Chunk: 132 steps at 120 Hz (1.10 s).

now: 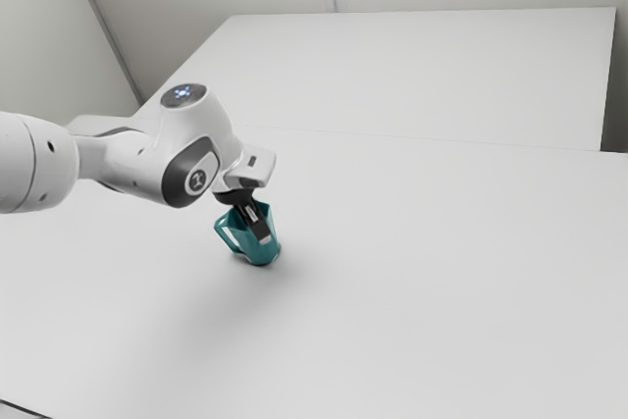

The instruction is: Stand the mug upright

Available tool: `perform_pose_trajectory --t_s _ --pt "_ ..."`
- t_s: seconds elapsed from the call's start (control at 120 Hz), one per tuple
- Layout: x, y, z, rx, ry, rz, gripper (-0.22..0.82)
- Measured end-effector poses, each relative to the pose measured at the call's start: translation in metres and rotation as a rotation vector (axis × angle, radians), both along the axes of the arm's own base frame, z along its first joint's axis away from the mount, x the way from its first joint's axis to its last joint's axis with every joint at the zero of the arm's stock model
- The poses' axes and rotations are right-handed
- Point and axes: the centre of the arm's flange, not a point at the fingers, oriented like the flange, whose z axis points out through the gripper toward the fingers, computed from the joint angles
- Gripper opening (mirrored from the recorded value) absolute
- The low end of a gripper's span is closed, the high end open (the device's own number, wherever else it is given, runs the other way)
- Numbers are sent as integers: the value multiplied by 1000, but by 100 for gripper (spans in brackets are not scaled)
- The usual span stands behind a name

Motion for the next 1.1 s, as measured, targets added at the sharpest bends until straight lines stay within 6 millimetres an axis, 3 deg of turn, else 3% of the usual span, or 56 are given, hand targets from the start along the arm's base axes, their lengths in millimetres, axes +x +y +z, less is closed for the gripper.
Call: perform_pose_trajectory --t_s 0.258,0.467,0.617,0.733,0.875,1.0,1.1 --pt "3 -1 19 -5 -33 2 34" --pt "9 -3 49 -16 -53 15 35" --pt "25 -5 92 -27 -78 33 40" --pt "44 -9 148 -46 -110 57 48" --pt "83 -14 199 -64 -93 107 54" --pt "116 5 221 -75 -37 195 57" --pt "125 19 232 -78 18 261 58"
